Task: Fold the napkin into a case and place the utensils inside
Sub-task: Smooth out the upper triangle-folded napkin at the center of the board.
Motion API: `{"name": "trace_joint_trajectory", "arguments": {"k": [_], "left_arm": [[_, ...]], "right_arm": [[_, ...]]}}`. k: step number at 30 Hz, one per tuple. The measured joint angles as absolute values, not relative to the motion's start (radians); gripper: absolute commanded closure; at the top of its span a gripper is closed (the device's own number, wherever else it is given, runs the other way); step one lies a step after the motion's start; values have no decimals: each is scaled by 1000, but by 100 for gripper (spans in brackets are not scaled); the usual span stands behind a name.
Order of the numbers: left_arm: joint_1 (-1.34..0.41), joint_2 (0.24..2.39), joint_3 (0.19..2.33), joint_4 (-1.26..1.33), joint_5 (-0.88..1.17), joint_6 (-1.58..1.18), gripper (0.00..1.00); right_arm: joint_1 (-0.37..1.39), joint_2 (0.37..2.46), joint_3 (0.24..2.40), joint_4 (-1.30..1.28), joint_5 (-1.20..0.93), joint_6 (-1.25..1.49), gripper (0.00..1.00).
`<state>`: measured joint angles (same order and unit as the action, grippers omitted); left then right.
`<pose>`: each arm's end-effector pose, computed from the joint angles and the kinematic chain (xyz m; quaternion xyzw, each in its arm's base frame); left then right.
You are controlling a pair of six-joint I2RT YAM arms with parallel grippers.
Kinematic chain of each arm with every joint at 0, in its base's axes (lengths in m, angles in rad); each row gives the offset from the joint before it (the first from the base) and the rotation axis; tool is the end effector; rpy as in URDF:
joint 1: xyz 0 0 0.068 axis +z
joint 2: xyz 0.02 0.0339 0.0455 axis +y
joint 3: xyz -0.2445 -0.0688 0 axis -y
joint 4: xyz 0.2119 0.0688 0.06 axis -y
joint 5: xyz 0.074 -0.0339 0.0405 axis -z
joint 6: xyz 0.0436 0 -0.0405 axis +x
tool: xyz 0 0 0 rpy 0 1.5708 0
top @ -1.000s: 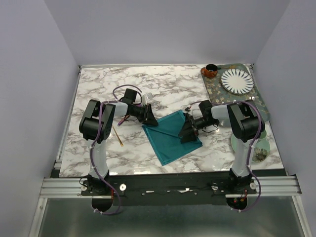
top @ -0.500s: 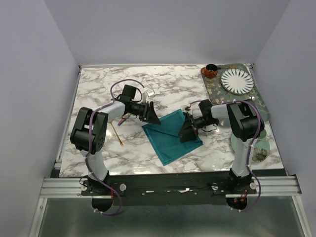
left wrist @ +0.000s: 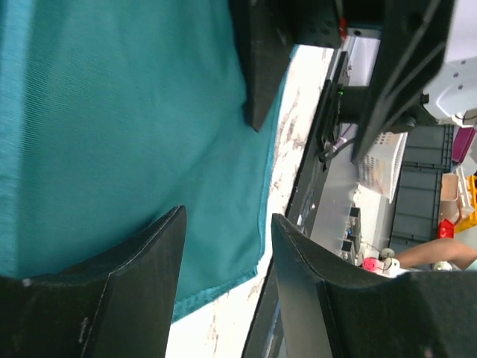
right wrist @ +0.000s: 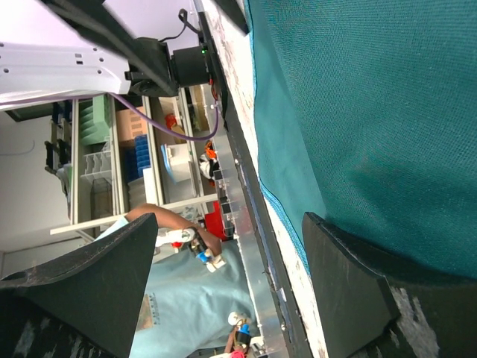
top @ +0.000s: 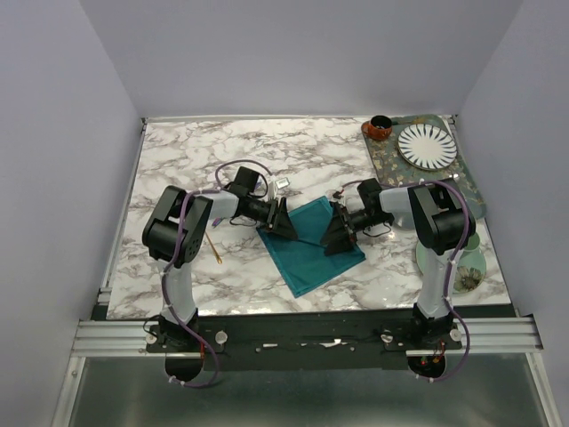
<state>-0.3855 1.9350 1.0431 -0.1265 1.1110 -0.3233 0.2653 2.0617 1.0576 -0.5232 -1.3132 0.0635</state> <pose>0.2965 -0.1625 0.1353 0.1692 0.8126 -0.5563 0.0412 0.2817 0.1202 0.0975 0.0930 -0.7865 -0.6049 0.0829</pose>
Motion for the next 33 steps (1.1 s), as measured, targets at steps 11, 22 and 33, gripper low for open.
{"name": "trace_joint_trajectory", "arguments": {"k": [11,22,33], "left_arm": [[-353,2045,1074,-110,1165,-315,21],[-334,2021,1084,-128,1249,-331,1],[-278,1969,1085,-227,1229,-239,1]], "right_arm": [[265,2064,1060,-524,-1314,64,7],[265,2062,1072,-519,-1319,62,0],[265,2061,1072,-520,-1319,62,0]]}}
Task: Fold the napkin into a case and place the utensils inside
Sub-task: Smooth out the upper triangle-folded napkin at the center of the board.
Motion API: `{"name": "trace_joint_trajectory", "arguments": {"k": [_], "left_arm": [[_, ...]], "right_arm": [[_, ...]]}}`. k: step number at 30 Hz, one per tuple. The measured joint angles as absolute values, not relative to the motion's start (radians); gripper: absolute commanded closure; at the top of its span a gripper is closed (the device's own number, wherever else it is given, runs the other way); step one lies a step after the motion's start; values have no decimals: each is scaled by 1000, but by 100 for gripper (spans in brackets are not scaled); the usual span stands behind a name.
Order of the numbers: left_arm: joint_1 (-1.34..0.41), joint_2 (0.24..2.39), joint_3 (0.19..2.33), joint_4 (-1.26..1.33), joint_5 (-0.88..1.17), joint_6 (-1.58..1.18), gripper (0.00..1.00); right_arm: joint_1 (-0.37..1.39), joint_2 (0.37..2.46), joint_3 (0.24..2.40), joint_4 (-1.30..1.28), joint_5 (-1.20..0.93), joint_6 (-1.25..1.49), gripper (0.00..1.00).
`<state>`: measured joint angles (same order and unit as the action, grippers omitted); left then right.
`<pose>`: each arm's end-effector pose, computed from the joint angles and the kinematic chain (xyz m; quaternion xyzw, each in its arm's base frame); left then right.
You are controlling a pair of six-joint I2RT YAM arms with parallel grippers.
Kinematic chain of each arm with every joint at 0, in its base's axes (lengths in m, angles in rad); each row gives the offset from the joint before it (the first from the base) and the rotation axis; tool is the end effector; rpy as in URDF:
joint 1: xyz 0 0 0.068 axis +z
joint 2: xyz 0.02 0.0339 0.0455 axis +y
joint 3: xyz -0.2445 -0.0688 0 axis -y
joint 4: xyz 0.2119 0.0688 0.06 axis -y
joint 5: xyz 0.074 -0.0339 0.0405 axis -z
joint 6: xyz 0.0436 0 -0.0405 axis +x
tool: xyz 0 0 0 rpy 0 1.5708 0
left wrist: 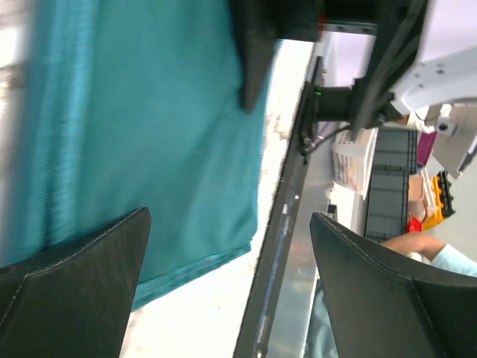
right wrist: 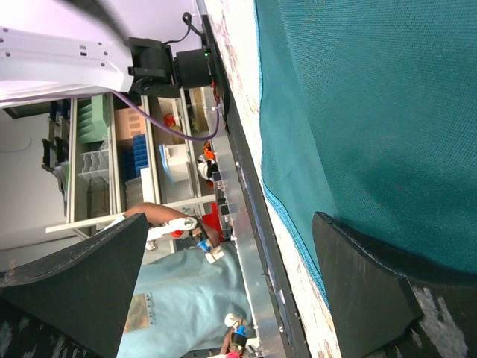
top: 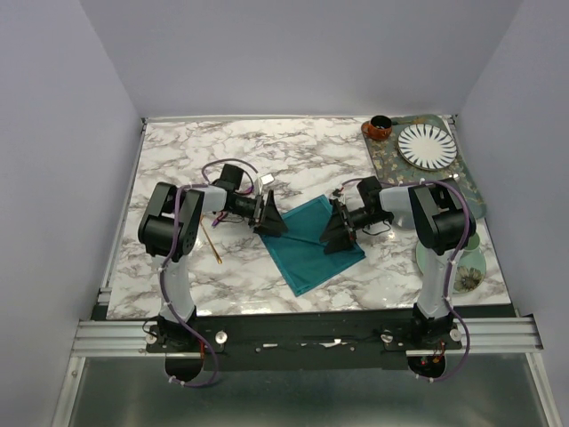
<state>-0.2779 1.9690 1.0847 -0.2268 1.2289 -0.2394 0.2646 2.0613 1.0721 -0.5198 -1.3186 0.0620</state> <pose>0.3107 -0.1314 0.1336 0.1466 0.7929 -0.5903 0.0364 0.2852 0.1210 0.1004 0.0987 -0.7841 -0.6081 0.0754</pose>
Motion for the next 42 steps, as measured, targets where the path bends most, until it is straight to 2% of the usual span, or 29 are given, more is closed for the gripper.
{"name": "trace_joint_trajectory", "arguments": {"k": [11,21,32,42], "left_arm": [[-239,2067,1127,-253,1272,-239,1],[-237,2071,1132,-263,1274,-236,1],[-237,2071,1129,-260,1274,-236,1],[-216,2072,1129,-270,1277,-238,1]], "right_arm": [[269,2037,1068,-518,-1284,65,0],[375,1949,1103,-437,-1203,267,0],[436,2068,1168,-236,-1163,464,0],[417,2049,1099,-209,-1161,443,0]]}}
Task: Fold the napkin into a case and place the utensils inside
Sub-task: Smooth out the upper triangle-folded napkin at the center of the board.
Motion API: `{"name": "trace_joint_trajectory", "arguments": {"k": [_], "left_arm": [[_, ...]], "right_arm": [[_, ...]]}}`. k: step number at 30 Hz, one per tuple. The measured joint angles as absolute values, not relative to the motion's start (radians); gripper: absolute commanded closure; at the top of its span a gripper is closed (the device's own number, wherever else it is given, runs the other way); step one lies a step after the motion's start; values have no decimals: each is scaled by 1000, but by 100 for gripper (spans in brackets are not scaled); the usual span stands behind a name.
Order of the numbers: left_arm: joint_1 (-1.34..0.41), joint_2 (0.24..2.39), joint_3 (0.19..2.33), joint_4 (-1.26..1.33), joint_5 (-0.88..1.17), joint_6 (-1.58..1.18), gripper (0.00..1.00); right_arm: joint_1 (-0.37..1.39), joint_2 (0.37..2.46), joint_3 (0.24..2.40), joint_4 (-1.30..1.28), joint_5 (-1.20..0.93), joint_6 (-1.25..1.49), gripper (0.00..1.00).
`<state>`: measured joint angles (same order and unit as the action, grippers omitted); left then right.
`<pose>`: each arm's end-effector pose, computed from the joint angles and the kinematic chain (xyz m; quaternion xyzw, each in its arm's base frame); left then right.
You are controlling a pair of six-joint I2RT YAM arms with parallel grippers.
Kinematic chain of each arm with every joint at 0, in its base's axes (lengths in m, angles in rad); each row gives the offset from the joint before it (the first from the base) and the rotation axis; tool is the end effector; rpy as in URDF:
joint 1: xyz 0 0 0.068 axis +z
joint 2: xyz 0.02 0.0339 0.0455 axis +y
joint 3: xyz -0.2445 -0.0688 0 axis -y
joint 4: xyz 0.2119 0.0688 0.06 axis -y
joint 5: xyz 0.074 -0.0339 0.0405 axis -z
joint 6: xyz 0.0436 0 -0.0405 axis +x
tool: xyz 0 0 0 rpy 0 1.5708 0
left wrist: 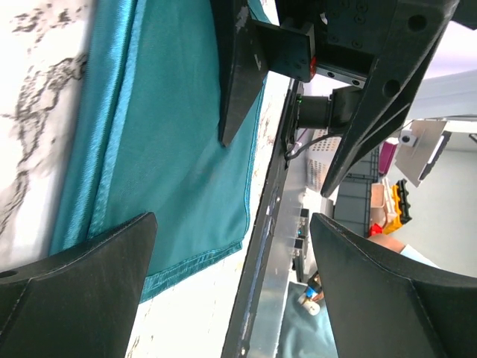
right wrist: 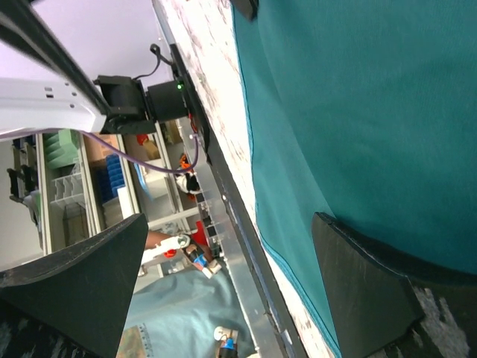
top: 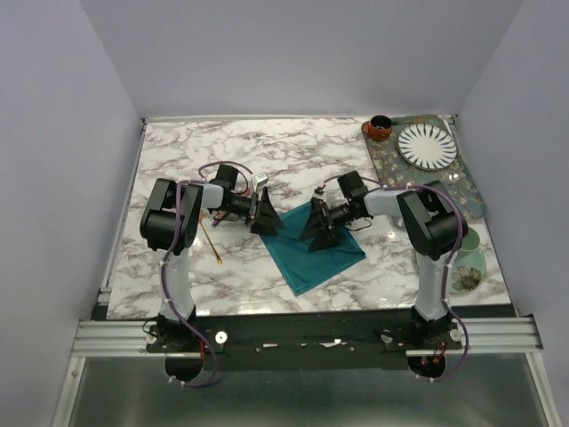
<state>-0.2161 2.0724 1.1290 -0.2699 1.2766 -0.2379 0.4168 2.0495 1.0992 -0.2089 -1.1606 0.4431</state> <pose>0.3240 -0.1138 0.1104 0.0973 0.7914 -0.6034 0.0072 0.2958 0.1747 0.1092 0.1013 -0.8201 -0.5591 0.0684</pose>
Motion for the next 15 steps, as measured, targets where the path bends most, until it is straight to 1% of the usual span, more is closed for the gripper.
{"name": "trace_joint_trajectory", "arguments": {"k": [8,15], "left_arm": [[-196,2079,1131,-279,1285,-249,1],[-192,2080,1131,-280,1285,-256,1]], "right_arm": [[364,2017,1050,-271,-1187,355,0],[305,2002,1023,-366,-1216,225,0]]}}
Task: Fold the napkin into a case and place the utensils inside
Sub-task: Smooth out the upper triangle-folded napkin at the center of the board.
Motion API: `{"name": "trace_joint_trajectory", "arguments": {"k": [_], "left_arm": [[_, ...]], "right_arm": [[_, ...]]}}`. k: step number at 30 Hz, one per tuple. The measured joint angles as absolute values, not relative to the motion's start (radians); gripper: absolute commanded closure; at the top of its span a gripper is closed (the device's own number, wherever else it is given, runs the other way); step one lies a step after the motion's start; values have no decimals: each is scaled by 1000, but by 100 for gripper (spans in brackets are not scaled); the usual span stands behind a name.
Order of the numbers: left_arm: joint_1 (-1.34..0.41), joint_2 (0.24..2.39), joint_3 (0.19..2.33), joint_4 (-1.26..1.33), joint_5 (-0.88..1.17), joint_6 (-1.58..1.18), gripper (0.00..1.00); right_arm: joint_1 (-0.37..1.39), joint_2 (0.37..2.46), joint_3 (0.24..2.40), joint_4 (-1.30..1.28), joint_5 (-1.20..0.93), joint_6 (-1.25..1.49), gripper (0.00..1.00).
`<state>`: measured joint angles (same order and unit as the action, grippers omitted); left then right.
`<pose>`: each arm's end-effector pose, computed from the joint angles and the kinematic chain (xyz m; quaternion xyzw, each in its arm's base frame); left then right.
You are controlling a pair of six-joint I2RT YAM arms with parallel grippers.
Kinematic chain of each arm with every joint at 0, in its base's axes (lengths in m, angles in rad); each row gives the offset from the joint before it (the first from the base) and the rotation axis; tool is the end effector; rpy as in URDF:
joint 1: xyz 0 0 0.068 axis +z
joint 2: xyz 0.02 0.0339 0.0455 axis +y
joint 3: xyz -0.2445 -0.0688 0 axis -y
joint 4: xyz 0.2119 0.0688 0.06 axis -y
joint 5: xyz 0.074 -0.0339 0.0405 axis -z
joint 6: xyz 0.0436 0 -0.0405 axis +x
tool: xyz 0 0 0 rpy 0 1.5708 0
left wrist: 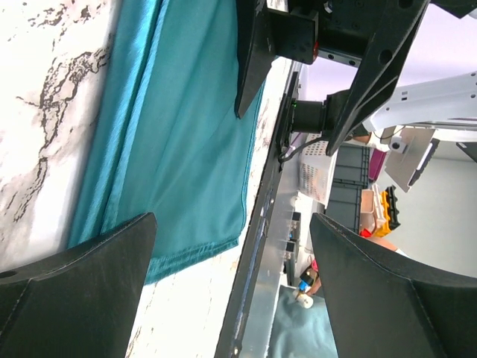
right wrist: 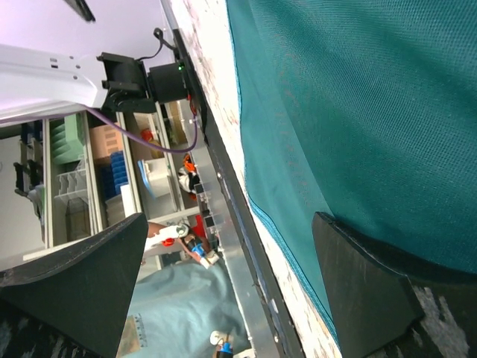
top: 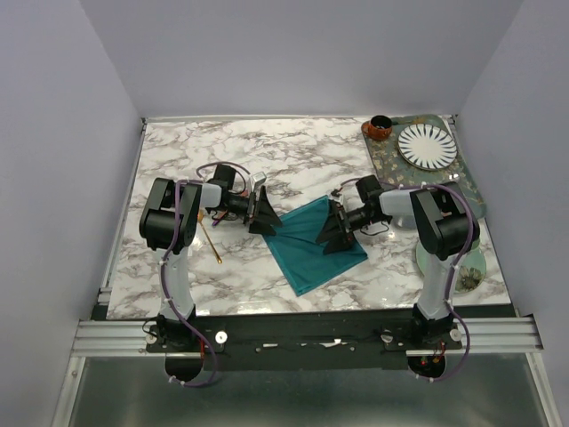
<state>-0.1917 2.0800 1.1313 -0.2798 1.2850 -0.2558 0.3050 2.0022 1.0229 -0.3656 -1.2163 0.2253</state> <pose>0.3262 -0.1059 0.1085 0.0767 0.7918 -0.6060 0.0019 0.2836 0.1321 0.1063 0.0968 -0.8123 -0.5721 0.0595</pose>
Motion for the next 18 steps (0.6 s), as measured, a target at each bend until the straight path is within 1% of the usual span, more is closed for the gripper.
{"name": "trace_joint_trajectory", "arguments": {"k": [12,18], "left_arm": [[-191,2082,1134,-282,1285,-259,1],[-190,2059,1126,-286,1272,-231,1]], "right_arm": [[223,1988,1011,-582,-1223,9,0],[220,1988,1042,-657,-1223,-18,0]]}}
